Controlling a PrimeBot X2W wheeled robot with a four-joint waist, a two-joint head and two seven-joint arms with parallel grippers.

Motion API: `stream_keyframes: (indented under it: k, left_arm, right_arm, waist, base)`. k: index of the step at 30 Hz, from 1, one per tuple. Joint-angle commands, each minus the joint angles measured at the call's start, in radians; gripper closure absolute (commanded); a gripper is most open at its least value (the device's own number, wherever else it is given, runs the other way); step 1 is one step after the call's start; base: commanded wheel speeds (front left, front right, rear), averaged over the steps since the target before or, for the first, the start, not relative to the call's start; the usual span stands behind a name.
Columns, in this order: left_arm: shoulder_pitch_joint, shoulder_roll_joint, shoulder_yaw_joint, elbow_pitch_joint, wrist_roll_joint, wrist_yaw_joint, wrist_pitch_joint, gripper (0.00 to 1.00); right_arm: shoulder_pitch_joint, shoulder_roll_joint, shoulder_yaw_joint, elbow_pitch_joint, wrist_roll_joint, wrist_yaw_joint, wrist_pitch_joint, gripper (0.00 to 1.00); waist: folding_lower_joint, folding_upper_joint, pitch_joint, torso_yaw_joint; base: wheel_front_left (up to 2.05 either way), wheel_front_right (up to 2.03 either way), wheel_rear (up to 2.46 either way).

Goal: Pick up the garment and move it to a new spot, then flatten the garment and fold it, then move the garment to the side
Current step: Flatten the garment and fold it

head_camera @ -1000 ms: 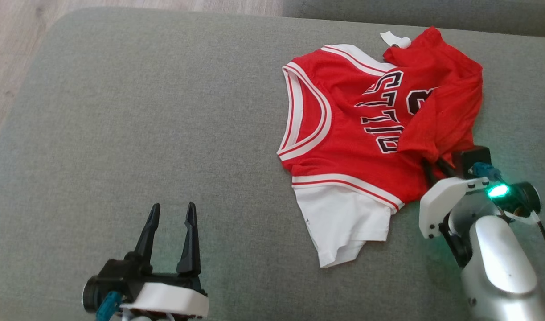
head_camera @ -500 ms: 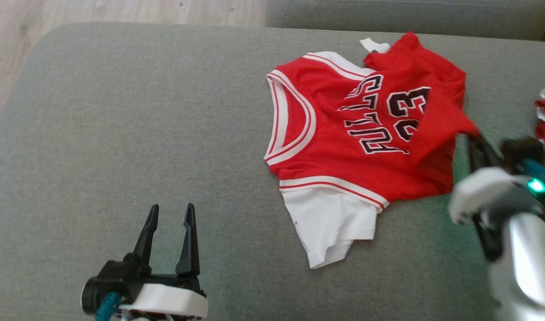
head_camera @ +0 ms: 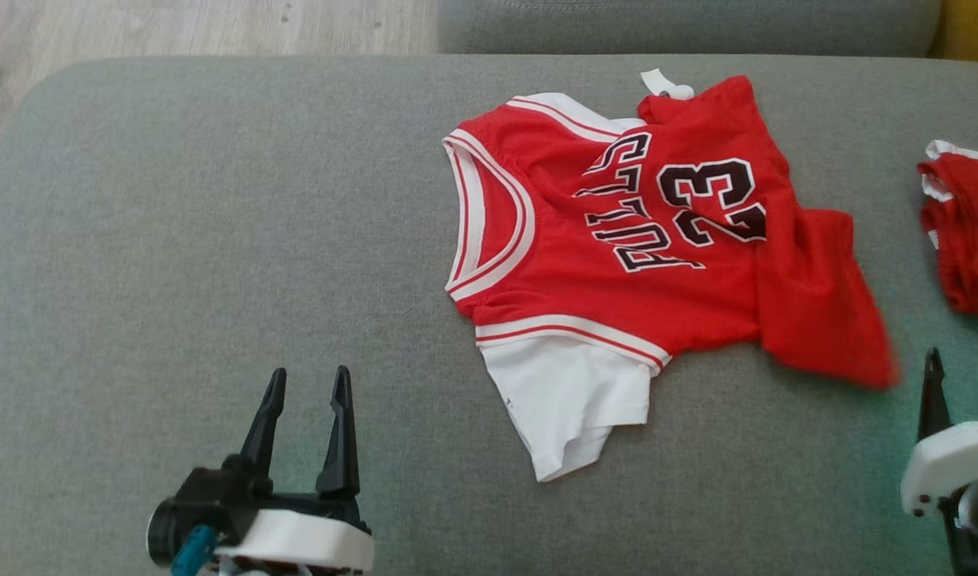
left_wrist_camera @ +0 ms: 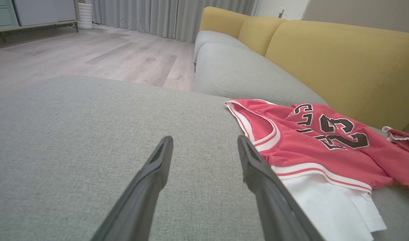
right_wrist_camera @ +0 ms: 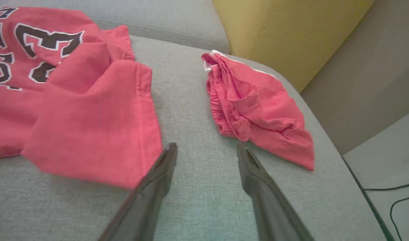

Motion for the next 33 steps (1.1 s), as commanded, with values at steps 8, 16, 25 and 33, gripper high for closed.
stream_keyframes:
  k: [8,16,25,33]
  left_arm:
    - [-0.051,-0.018,-0.032,0.022,-0.012,-0.046,0.024,0.00]
    - [-0.165,-0.097,-0.135,0.176,-0.019,-0.120,0.139,0.00]
    - [-0.327,-0.165,-0.133,0.434,-0.034,-0.121,0.209,0.00]
    - [-0.399,-0.187,-0.154,0.557,-0.028,-0.150,0.225,0.00]
  right_arm:
    - [-0.024,-0.008,0.036,-0.018,0.085,-0.001,-0.091,0.00]
    - [-0.069,-0.008,0.136,-0.084,0.160,-0.001,-0.112,0.00]
    - [-0.102,-0.008,0.207,-0.182,0.174,-0.001,-0.091,0.00]
    - [-0.094,-0.008,0.202,-0.218,0.181,-0.001,-0.092,0.00]
  waist:
    - [0.0000,-0.0001,-0.036,-0.029]
    - [0.0000,-0.0001,-0.027,-0.084]
    - [0.0000,-0.0001,0.025,-0.162]
    - [0.0000,-0.0001,0.040,-0.184]
  base:
    - [0.00,0.00,0.00]
    - [0.00,0.00,0.00]
    - [0.00,0.00,0.00]
    - [0.00,0.00,0.00]
